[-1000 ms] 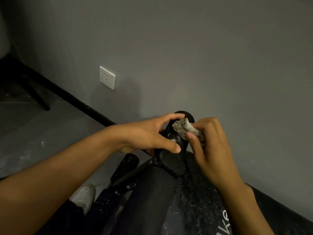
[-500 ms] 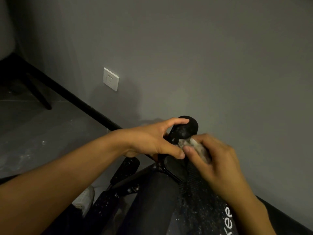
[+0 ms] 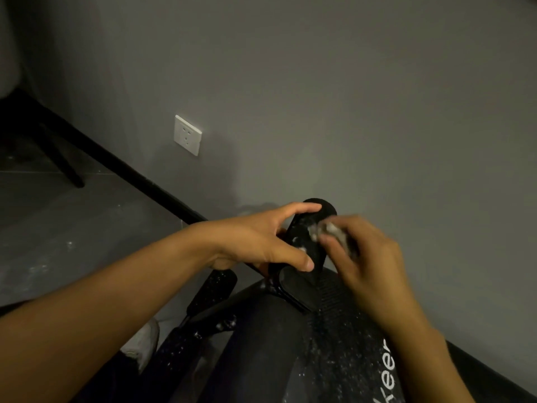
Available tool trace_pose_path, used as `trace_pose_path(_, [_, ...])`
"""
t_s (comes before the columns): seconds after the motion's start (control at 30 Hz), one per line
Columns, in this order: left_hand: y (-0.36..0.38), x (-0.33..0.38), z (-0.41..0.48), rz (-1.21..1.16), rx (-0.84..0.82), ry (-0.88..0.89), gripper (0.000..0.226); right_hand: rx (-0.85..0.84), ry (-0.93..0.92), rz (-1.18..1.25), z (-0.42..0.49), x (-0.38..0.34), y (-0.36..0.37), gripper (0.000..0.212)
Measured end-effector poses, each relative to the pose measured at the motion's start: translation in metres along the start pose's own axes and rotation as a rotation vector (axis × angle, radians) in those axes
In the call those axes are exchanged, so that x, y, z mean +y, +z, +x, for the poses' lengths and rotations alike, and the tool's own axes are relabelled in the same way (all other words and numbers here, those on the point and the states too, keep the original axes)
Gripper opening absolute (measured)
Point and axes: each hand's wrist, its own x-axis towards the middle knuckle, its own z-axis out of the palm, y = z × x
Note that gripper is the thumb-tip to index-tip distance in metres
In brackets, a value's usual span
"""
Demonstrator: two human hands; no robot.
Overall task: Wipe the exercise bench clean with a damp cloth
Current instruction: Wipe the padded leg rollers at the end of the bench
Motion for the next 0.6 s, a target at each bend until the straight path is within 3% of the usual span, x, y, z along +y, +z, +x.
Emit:
trace_pose_path(0.13, [-0.002, 0.000, 0.000, -0.002, -0.012, 0.003, 0.081, 0.053, 0.078, -0.075, 0.027, 0.006, 0.006, 0.011])
trace_pose_path(0.33, [-0.015, -0.002, 0.003, -0.022, -0.087, -0.033, 0.084, -0.082, -0.011, 0.141, -0.018, -0.017, -0.006, 0.005])
trace_pose_path(0.6, [-0.016, -0.003, 0.005, -0.133, -0.118, -0.056, 0.088, 0.118, 0.143, -0.061, 0.033, 0.007, 0.014, 0.015])
